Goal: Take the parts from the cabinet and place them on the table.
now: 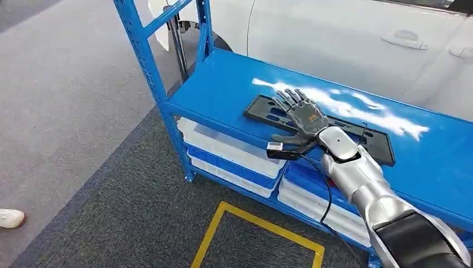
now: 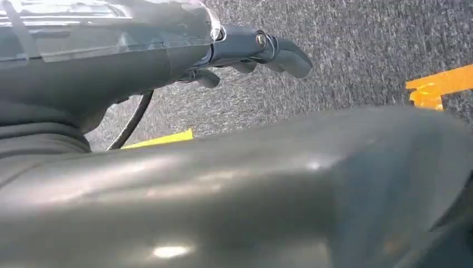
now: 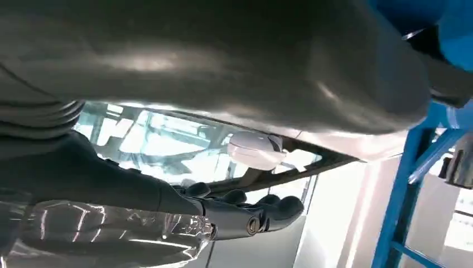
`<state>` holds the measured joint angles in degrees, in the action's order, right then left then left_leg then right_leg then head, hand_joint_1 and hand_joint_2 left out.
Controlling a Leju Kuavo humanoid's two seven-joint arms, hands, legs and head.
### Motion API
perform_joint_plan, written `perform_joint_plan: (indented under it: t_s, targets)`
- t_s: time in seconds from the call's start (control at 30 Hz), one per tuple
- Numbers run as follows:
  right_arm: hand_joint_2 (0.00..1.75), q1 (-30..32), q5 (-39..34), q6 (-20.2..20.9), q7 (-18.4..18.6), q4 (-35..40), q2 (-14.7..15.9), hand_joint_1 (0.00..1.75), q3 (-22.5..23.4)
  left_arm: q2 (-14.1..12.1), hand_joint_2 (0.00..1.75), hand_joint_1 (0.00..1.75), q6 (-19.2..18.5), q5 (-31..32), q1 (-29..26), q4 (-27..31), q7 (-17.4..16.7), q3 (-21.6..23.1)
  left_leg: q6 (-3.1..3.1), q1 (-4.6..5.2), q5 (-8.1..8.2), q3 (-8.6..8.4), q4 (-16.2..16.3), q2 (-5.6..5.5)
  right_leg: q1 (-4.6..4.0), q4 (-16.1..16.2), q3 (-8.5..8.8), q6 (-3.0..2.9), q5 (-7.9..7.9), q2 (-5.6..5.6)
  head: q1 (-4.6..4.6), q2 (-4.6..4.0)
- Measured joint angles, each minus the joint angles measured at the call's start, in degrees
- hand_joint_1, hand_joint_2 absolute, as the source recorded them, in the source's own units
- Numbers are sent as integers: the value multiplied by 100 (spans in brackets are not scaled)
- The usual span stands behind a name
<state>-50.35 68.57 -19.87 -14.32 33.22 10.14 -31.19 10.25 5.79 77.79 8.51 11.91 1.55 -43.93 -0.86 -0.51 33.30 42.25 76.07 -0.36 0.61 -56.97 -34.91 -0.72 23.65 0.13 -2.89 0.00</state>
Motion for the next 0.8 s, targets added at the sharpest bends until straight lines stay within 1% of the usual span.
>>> perform_joint_plan:
  t_s: [0.03,0.07,0.1,0.13,0.17,0.2,0.27,0.3,0.33,0.37,0.4,0.43,0.47,0.5,0.53,0.57,0.6,0.63,0.67,0.7,0.8]
  targets:
    - [0,23,0,2,9,0,-9,0,0,0,0,0,0,0,-1,0,0,0,2,-4,-161,-16,-121,0,0,-8,18,8,18,7,0,0]
    - [0,38,7,2,9,0,-13,0,0,0,0,0,-2,2,2,2,2,0,13,-8,-429,-154,-488,1,0,-18,41,19,39,13,0,0]
    - [0,41,9,4,9,0,-13,0,0,0,0,0,-4,0,6,2,13,0,31,-10,-716,-362,-983,2,1,-32,70,35,63,17,0,0]
    - [0,40,9,7,9,0,-13,0,0,0,0,0,-20,-4,6,2,37,0,61,-9,-992,-605,-1532,2,1,-42,95,60,97,19,0,0]
    - [0,38,9,9,9,0,-13,0,0,-2,0,0,-35,-13,7,0,48,0,84,18,-924,-704,-1701,-4,-42,-62,92,89,118,22,0,0]
    - [0,41,11,9,9,0,-13,0,0,-2,0,0,-39,-24,11,2,50,0,110,18,-919,-716,-1776,-8,-44,-73,72,111,120,29,0,0]
    - [0,47,15,9,7,0,-13,0,0,-4,0,0,-55,-26,9,2,52,-2,167,34,-917,-695,-1756,-10,-32,-51,71,172,109,24,0,0]
    - [0,42,15,9,9,0,-13,0,2,-4,0,0,-59,-26,10,0,52,-2,206,29,-930,-711,-1788,-11,-28,-49,80,211,116,27,0,0]
    - [0,48,17,9,7,9,-15,0,4,0,0,0,-63,-26,11,0,52,-2,246,-4,-955,-744,-1833,-5,-4,-89,74,242,172,20,0,0]
    - [0,42,17,9,7,9,-15,0,4,0,0,0,-63,-28,23,2,57,0,274,-4,-956,-751,-1843,-7,-1,-279,3,269,305,11,0,0]
    - [0,37,15,9,9,7,-9,0,13,0,0,0,-63,-28,28,2,57,-2,297,-3,-957,-750,-1843,-5,4,-654,-177,290,514,12,0,0]
    - [0,48,17,9,9,4,-4,0,20,0,0,0,-63,-28,25,2,57,0,303,0,-953,-751,-1842,-6,13,-1127,-405,310,722,12,0,0]
    - [0,72,17,11,9,2,-4,0,20,-2,0,0,-68,-28,17,0,57,-2,315,5,-945,-750,-1840,-6,17,-1620,-666,326,891,12,0,0]
    - [0,101,17,11,7,2,-4,0,20,-2,0,0,-70,-33,15,2,55,-2,318,5,-942,-751,-1834,-6,18,-1881,-820,334,911,11,0,0]
    - [0,115,17,11,4,2,-4,0,20,-2,0,0,-70,-48,16,2,52,-2,314,5,-935,-757,-1831,-8,19,-1813,-817,335,792,11,0,0]
    - [0,114,18,11,-17,2,-4,0,22,-2,0,0,-72,-55,17,2,50,-2,309,5,-927,-764,-1821,-10,20,-1512,-695,326,570,11,0,0]
    - [0,103,17,11,-20,2,-4,0,26,0,0,0,-72,-61,17,2,50,-2,296,5,-913,-774,-1810,-12,18,-1001,-462,305,284,10,0,0]
    - [0,91,15,13,-20,2,-4,0,33,2,0,0,-74,-63,18,2,50,-2,279,5,-894,-786,-1796,-13,14,-439,-195,271,20,10,0,0]
    - [0,84,4,20,-17,2,-4,0,46,7,0,0,-74,-66,18,0,50,-2,260,10,-881,-779,-1788,-13,2,-119,-52,234,18,10,0,0]
    - [0,79,-7,31,-13,2,-7,0,57,9,0,0,-77,-68,23,0,50,-2,235,38,-868,-761,-1764,-16,-38,-66,-39,213,23,10,0,0]
    - [0,82,-48,81,-11,-7,-7,0,87,9,0,0,-79,-68,21,0,50,-2,148,23,-867,-795,-1809,17,-55,-68,-50,136,26,52,0,0]
